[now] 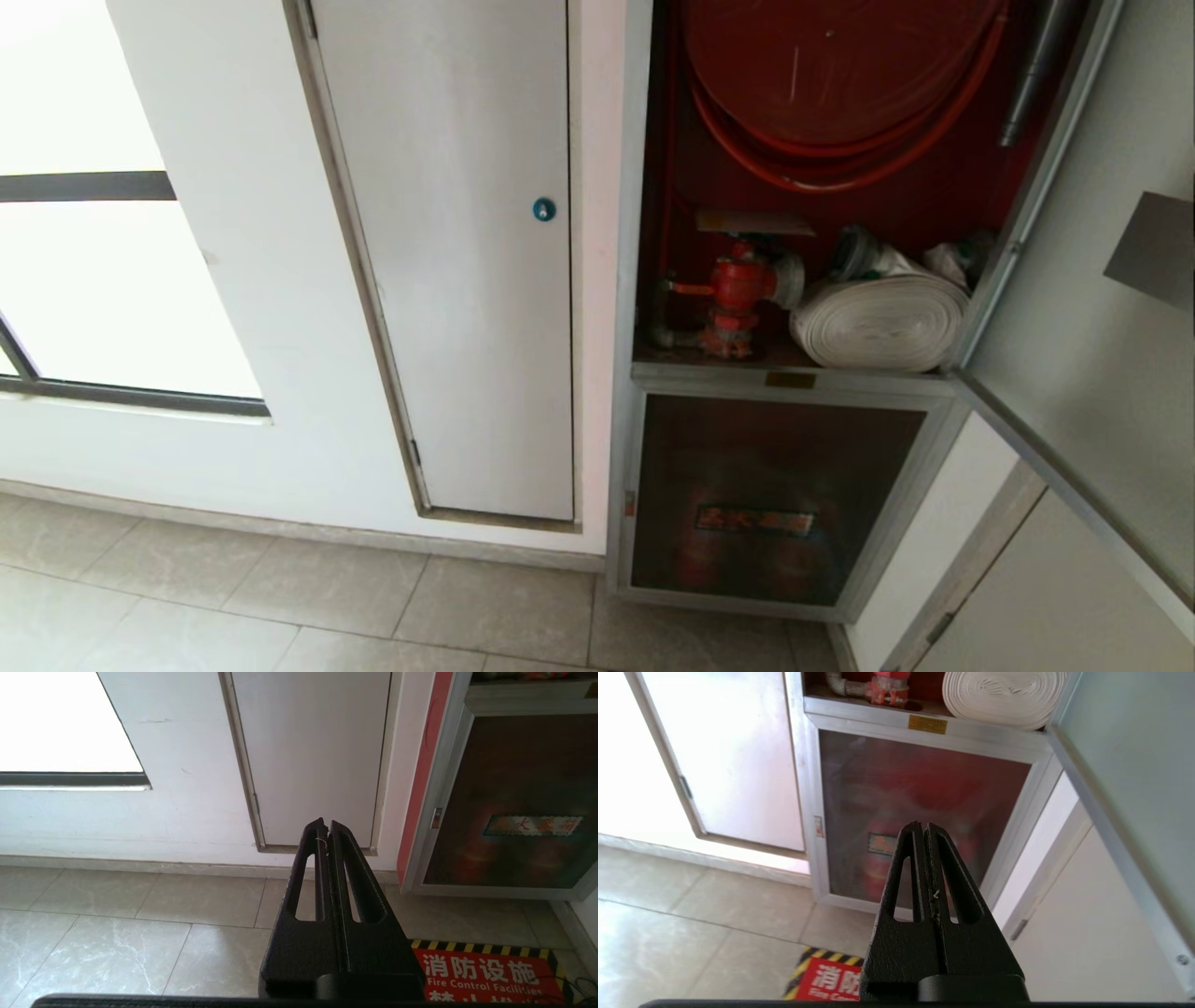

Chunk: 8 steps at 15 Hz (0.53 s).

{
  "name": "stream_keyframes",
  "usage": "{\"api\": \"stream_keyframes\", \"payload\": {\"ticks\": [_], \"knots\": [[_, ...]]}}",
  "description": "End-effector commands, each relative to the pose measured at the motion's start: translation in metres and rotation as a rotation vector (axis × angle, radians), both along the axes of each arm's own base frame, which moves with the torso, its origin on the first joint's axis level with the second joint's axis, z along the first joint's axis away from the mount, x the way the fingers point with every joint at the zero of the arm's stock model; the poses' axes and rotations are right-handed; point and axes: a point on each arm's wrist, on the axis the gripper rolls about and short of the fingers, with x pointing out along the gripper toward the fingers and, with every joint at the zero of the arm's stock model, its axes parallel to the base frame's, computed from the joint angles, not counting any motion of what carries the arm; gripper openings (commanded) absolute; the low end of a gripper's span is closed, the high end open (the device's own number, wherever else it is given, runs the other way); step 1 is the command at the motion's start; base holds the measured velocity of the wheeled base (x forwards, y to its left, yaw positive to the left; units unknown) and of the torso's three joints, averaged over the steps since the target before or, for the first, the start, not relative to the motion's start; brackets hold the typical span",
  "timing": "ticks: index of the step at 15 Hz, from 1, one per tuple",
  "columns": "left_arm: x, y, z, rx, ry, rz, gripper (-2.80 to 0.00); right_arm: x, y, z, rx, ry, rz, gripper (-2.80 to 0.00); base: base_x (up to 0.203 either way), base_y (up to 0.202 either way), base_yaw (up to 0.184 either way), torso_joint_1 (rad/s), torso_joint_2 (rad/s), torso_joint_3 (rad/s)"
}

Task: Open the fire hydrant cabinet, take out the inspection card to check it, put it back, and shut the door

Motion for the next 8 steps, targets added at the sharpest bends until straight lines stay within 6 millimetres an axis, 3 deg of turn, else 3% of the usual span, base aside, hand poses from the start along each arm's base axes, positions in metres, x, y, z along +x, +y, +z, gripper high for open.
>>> {"api": "stream_keyframes", "payload": {"ticks": [1,3,8], "knots": [[0.0001,0.0000,0.0001,0.000,0.001,-0.001,-2.80,-0.0001,0.0000,0.0002,0.012,-0.001,0.000,-2.80,0.000,0.000,0.000,0.000,0.00,0.000],[0.0001,0.0000,0.0001,0.001,0.001,-0.001,-2.80,0.0000,0.0000,-0.0001,0.012,0.001,0.000,-2.80,0.000,0.000,0.000,0.000,0.00,0.000],[0.0001,0.0000,-0.0001,0.001,0.002,-0.001,-2.80,0.0000,0.0000,-0.0001,0.009,0.000,0.000,-2.80,-0.003,0.003,-0.119,0.003,0.00,0.001]]}}
